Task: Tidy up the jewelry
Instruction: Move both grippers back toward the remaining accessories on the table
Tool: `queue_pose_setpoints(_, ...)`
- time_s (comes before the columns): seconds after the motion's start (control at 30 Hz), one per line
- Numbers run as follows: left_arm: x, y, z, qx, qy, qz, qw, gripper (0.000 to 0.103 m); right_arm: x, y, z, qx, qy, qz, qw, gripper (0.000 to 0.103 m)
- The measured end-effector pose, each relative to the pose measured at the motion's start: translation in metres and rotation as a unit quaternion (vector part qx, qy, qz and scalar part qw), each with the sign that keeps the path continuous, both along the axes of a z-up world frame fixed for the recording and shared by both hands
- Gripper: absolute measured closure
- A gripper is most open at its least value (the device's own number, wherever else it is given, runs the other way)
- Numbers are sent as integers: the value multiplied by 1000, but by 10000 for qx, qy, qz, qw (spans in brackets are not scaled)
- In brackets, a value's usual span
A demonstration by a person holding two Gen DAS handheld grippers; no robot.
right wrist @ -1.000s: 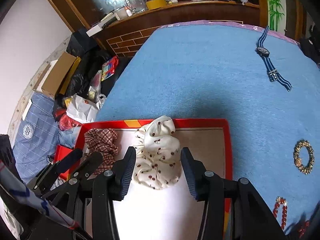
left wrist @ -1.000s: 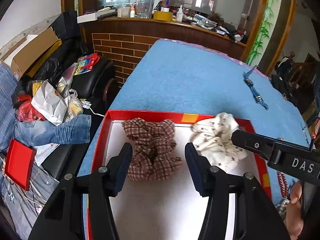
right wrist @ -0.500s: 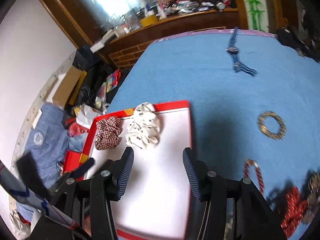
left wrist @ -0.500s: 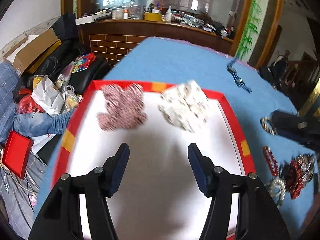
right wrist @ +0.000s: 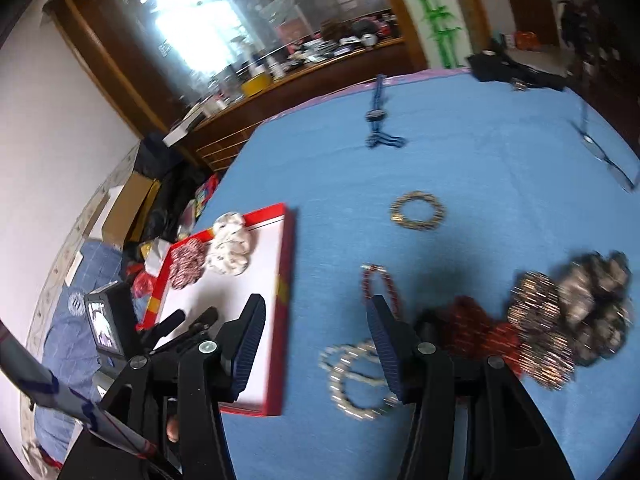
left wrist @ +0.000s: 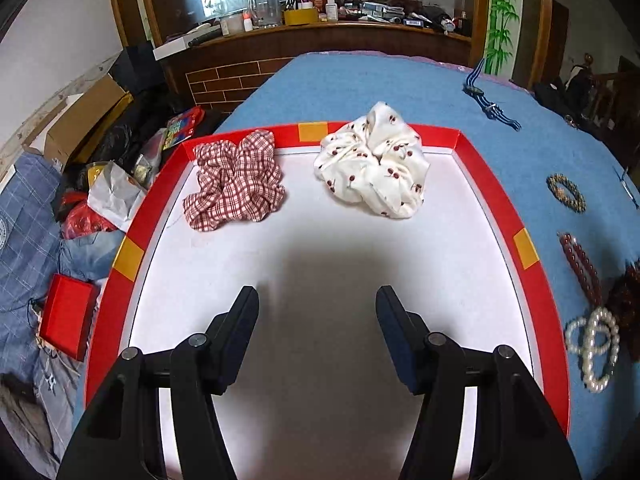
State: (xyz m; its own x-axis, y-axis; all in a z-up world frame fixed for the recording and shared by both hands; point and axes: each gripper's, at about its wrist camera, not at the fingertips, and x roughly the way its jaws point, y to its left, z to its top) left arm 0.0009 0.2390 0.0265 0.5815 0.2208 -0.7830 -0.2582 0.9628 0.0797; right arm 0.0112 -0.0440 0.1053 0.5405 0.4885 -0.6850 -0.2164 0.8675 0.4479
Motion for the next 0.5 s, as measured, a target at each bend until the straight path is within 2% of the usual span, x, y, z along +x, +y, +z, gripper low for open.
queue_pose_setpoints(0.2,-25,-9,2,-6,-16,7,10000,42,-18,-58,-2,140,-12,-413,9990,46)
queue_pose_setpoints(0.33,-43,-24,22,59,-298,-6,9995,42,-30,-93,-5,153,-27,-712,9973,46)
queue_pose_setpoints(0.5,-59,-62,48,-201,-567,-562,9966,34,-46,-133,-13,53,-28,-1148,9934,46)
